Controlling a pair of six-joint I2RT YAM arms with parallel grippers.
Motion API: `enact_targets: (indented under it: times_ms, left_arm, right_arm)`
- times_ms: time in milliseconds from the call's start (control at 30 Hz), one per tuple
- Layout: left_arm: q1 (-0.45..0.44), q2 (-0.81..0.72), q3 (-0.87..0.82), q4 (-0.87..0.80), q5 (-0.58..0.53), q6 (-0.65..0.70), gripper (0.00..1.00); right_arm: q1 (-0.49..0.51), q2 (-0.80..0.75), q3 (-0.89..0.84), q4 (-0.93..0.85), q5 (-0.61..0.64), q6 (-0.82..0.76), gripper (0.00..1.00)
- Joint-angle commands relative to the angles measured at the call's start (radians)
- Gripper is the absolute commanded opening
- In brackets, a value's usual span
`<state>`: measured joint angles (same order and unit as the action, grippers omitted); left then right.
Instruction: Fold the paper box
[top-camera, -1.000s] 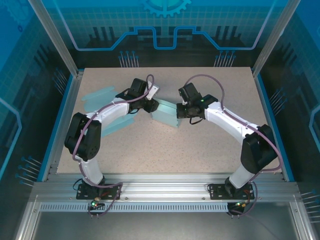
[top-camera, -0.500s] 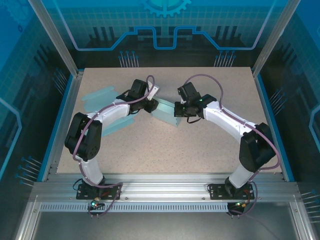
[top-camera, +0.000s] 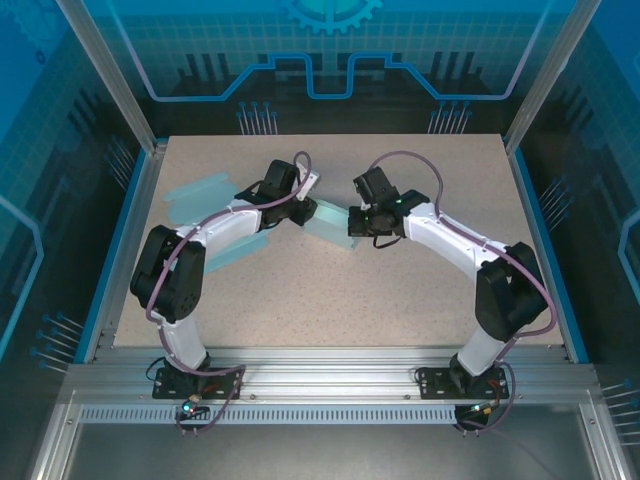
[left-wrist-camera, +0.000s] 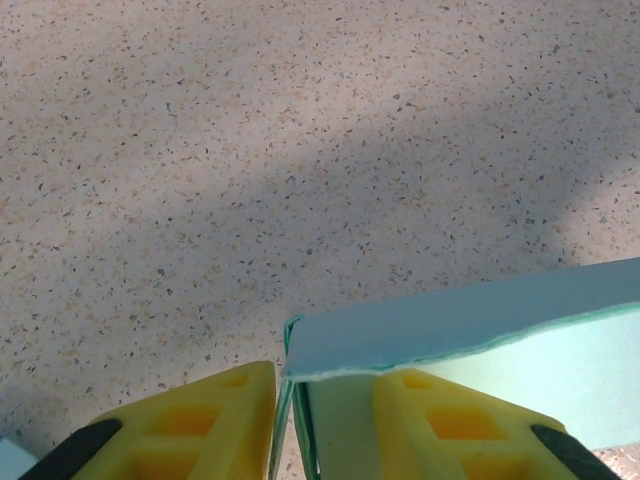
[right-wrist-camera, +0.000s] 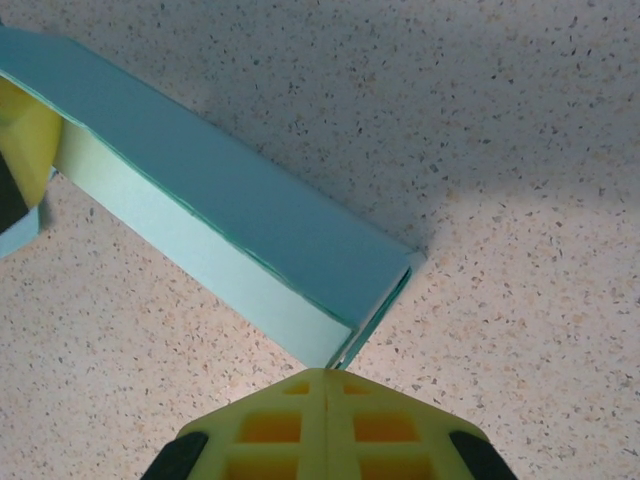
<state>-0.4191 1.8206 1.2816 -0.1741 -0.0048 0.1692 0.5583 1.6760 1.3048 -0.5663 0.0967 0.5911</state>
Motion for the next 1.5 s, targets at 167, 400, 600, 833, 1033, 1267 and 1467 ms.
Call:
enact_targets:
  times_ms: [167, 400, 600, 833, 1033, 1267, 1467]
  left_arm:
    - [-0.015, -0.043, -0.022, -0.073, 0.000, -0.046, 0.42]
    - [-0.013, -0.133, -0.019, -0.101, -0.030, -0.052, 0.47]
    - [-0.007, -0.143, 0.000, -0.125, -0.067, -0.031, 0.42]
    - [0.009, -0.101, 0.040, -0.145, -0.087, 0.031, 0.36]
    - [0.012, -0.090, 0.069, -0.160, -0.077, 0.089, 0.36]
    - [0.014, -0.096, 0.097, -0.203, -0.051, 0.155, 0.35]
    - [0.031, -0.073, 0.140, -0.263, -0.014, 0.194, 0.36]
  right_arm:
    - [0.012, 0.013, -0.024, -0.027, 0.032, -0.022, 0.00]
    - [0.013, 0.020, -0.007, -0.033, 0.040, -0.031, 0.00]
    - [0.012, 0.022, -0.008, -0.031, 0.040, -0.032, 0.00]
    - [0.014, 0.003, -0.002, -0.042, 0.036, -0.037, 0.00]
    - [0.021, -0.044, 0.000, -0.065, 0.035, -0.043, 0.28]
    - [0.030, -0.101, 0.012, -0.108, 0.068, -0.038, 0.48]
    - [0.031, -0.073, 0.065, -0.157, 0.124, -0.032, 0.49]
